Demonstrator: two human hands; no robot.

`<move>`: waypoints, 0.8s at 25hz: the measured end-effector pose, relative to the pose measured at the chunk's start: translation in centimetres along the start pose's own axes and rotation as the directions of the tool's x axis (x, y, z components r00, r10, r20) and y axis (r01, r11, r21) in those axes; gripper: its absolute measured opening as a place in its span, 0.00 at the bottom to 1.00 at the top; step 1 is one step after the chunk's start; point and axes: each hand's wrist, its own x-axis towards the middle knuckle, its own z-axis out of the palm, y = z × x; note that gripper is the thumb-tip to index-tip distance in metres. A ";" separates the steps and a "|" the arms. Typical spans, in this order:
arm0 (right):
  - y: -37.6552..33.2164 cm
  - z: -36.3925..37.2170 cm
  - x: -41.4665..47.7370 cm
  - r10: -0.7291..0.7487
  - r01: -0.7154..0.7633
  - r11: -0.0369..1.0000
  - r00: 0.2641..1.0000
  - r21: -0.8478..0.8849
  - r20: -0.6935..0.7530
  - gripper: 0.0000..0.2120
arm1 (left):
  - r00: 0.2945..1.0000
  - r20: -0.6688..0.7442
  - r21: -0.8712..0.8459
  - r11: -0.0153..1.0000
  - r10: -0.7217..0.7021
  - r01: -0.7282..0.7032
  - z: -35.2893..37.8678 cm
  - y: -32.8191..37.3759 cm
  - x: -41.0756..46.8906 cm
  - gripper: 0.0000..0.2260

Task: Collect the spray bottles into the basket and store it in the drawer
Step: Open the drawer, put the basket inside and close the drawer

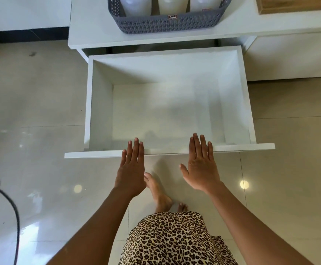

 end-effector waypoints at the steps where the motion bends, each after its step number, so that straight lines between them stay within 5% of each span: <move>1: 0.0 -0.1 0.0 0.001 -0.001 1.000 1.000 -0.004 0.016 0.40 | 1.000 0.015 -0.007 1.000 0.002 -0.002 -0.1 -0.1 0.0 0.42; 8: -0.1 -2.3 0.4 -0.001 -0.012 0.995 0.992 0.098 0.126 0.38 | 0.992 0.125 -0.208 0.977 -0.009 0.035 -2.5 -0.3 0.9 0.34; 15: 0.6 -9.3 6.0 0.023 -0.002 0.965 0.997 0.264 -0.077 0.35 | 0.984 -0.046 -0.566 0.817 -0.170 0.115 -11.0 -1.2 7.2 0.31; 20: 1.5 -17.6 13.0 0.246 -0.045 0.811 0.931 0.584 -0.271 0.30 | 0.926 -0.207 -0.706 0.703 -0.317 0.083 -20.1 -4.2 14.4 0.27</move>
